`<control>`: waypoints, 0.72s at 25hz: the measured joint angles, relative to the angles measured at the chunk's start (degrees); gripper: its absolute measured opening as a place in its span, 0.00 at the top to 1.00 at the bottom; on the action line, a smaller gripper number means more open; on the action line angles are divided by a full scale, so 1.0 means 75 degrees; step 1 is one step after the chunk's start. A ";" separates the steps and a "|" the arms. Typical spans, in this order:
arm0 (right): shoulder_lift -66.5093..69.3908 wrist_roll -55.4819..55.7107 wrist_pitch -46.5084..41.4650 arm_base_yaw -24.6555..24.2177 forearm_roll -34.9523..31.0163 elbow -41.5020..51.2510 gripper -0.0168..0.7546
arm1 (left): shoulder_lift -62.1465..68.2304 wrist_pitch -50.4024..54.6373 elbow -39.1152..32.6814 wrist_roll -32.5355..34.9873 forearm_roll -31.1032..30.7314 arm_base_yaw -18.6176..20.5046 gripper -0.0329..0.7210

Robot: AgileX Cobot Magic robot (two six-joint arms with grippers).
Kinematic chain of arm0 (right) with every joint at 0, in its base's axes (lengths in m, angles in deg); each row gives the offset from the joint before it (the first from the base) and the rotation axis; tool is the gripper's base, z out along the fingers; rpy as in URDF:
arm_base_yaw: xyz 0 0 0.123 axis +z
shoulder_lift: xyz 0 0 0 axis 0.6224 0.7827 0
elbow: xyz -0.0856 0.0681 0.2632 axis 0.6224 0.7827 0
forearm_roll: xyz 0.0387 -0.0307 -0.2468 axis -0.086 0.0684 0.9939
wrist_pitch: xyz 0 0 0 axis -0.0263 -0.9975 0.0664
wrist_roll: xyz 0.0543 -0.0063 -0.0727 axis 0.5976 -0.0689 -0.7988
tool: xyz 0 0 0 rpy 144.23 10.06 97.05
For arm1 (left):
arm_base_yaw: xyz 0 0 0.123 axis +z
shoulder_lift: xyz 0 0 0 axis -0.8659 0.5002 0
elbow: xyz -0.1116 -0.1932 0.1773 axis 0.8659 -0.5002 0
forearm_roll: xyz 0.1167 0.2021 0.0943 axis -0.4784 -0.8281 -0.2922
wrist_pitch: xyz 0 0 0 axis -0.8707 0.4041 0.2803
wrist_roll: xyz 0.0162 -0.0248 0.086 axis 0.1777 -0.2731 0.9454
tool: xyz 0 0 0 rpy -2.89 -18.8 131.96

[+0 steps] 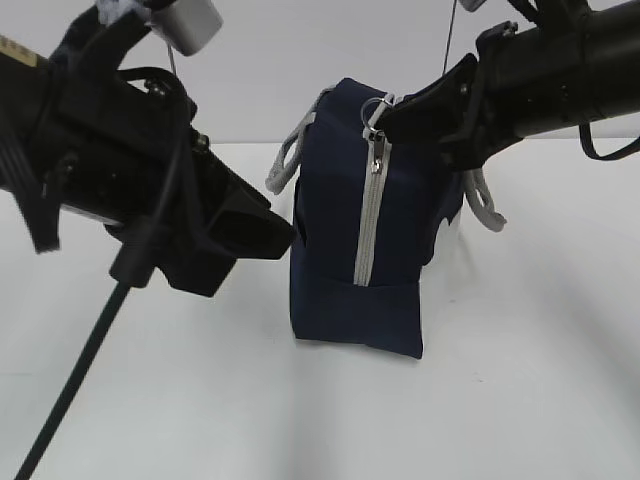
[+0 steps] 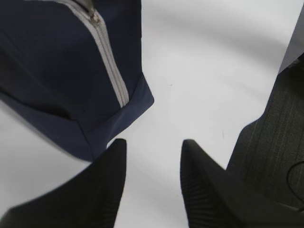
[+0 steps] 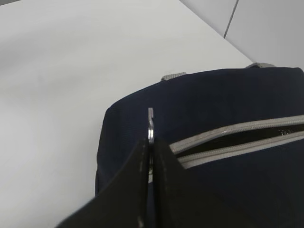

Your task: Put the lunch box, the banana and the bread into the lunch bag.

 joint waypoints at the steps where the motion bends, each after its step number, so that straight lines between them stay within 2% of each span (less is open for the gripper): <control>1: 0.0000 0.0000 0.0031 0.0000 -0.0018 0.0000 1.00 | 0.0040 -0.0177 -0.0095 0.0451 0.0331 0.0000 0.57; 7: 0.0000 0.0000 0.0030 0.0000 -0.0029 0.0000 1.00 | 0.0389 -0.1326 -0.1052 0.2797 0.2666 0.0000 0.57; 10: 0.0000 0.0000 0.0048 0.0000 -0.0047 0.0000 1.00 | 0.0575 -0.1649 -0.1108 0.3361 0.3515 0.0086 0.57; 14: 0.0013 0.0000 0.0048 0.0000 -0.0047 0.0000 1.00 | 0.1042 -0.1333 -0.1108 0.3728 0.4276 0.0805 0.57; 18: 0.0013 0.0000 0.0048 0.0000 -0.0047 0.0000 1.00 | 0.1468 -0.0521 -0.1117 0.5300 0.6011 0.1783 0.57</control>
